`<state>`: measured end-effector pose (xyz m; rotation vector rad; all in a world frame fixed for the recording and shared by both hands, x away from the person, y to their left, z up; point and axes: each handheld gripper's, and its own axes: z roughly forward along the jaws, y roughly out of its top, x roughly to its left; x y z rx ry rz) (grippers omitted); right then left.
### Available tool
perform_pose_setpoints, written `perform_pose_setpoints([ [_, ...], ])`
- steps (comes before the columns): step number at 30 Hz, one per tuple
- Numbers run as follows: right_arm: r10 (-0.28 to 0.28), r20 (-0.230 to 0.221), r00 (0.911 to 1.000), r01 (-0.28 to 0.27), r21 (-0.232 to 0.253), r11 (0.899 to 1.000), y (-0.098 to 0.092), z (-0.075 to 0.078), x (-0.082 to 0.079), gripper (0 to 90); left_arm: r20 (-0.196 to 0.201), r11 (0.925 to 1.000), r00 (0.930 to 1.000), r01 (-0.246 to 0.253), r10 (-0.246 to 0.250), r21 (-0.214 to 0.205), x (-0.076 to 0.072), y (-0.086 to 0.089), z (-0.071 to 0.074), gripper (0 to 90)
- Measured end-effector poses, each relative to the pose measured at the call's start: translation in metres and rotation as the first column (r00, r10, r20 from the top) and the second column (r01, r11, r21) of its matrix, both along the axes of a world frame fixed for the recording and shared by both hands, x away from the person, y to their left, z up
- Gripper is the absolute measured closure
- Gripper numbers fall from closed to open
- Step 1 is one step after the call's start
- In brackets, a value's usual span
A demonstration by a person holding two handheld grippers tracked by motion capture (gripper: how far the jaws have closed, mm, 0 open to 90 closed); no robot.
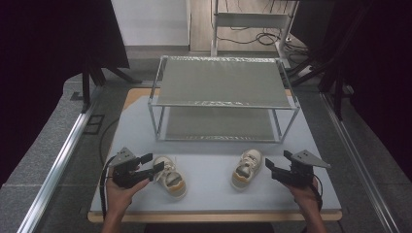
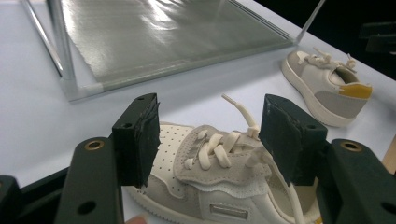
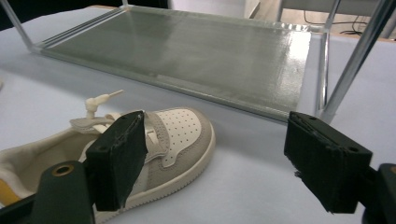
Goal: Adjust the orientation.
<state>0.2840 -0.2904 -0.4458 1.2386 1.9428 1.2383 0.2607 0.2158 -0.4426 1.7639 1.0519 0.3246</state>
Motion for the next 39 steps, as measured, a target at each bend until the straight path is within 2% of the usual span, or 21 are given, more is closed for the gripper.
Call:
perform_pose_setpoints([
  [5,0.010,-0.010,0.9999,-0.010,0.005,1.000,0.002,0.000,0.001,24.3,0.005,0.9999,0.9999,-0.009,0.009,0.010,-0.003,0.001,0.002,37.9],
  [9,0.026,0.000,0.9997,-0.026,0.014,1.000,0.005,0.002,-0.001,27.8,0.008,0.9998,0.9999,-0.010,0.010,0.020,-0.004,0.001,0.003,37.7],
  [13,0.052,0.006,0.9986,-0.052,0.005,0.999,0.011,0.003,-0.003,30.7,0.007,0.9996,0.9999,-0.007,0.007,0.026,-0.002,0.000,0.004,37.7],
  [16,0.068,0.010,0.9976,-0.068,0.017,0.998,0.018,0.005,-0.004,32.4,0.012,0.9995,0.9999,-0.008,0.007,0.029,0.002,-0.001,0.007,37.5],
  [22,0.121,0.036,0.9920,-0.122,0.023,0.992,0.041,0.014,-0.007,38.4,0.003,0.9993,0.9998,0.022,-0.022,0.032,0.007,-0.006,0.006,37.4],
  [27,0.168,0.032,0.9853,-0.168,0.013,0.986,0.062,0.012,-0.005,45.3,0.002,0.9996,0.9999,0.010,-0.011,0.026,0.008,-0.002,0.006,37.4],
  [30,0.220,0.026,0.9750,-0.221,0.006,0.975,0.077,0.011,-0.003,53.9,0.002,0.9998,1.0000,-0.001,0.001,0.021,0.008,0.001,0.007,37.5],
  [33,0.287,0.025,0.9575,-0.287,-0.011,0.958,0.087,0.016,-0.001,65.3,0.003,0.9998,1.0000,-0.001,0.001,0.018,0.006,0.002,0.009,37.4],
  [39,0.340,0.041,0.9396,-0.340,0.004,0.940,0.103,0.026,0.002,77.6,0.006,0.9998,1.0000,0.004,-0.004,0.018,0.002,0.001,0.011,37.5],
])
